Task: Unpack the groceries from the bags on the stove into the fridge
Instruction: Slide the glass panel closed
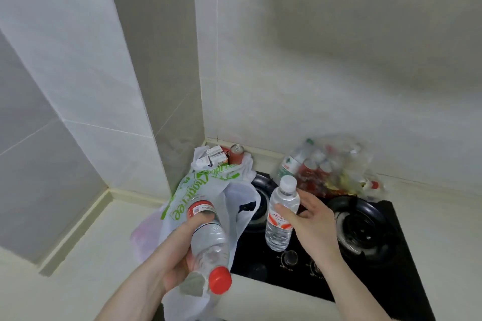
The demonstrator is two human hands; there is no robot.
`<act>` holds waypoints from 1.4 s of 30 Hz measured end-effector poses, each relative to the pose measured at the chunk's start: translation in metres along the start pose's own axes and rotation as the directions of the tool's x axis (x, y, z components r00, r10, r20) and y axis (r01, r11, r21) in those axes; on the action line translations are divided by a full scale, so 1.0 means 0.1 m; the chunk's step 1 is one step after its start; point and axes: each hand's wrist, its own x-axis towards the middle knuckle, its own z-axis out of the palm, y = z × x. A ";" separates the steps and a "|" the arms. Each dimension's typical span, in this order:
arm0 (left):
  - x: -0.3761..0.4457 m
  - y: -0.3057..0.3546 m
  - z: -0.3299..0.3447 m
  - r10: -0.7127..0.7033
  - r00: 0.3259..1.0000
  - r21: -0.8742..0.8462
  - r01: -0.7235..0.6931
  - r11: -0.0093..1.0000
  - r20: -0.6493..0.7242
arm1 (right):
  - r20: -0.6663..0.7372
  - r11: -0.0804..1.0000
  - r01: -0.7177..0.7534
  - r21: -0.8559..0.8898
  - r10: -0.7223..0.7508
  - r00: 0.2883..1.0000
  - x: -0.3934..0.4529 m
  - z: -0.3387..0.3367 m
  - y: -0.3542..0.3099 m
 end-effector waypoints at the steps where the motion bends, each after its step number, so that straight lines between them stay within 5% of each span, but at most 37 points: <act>1: 0.03 -0.02 0.05 -0.013 1.000 0.025 0.013 1.000 0.027 | -0.007 1.000 -0.013 -0.024 0.013 1.000 -0.08 -0.10 -0.01; 13: 0.18 -0.36 1.16 -0.115 0.950 0.483 -0.042 0.874 0.291 | -0.321 0.982 -0.139 -0.126 0.092 0.943 -0.90 -1.29 0.27; 29: -0.34 -2.04 3.60 -0.358 0.782 0.689 -0.123 0.714 0.510 | -0.658 0.945 -0.321 -0.067 0.200 0.726 -2.72 -3.44 0.59; 36: -0.78 -3.00 4.49 -0.494 0.657 0.780 -0.243 0.577 0.570 | -0.802 0.940 -0.341 0.026 0.223 0.555 -3.73 -4.22 0.69; 42: -1.28 -3.87 5.29 -0.686 0.461 0.820 -0.417 0.393 0.563 | -0.936 0.940 -0.317 0.126 0.219 0.276 -4.66 -4.59 0.69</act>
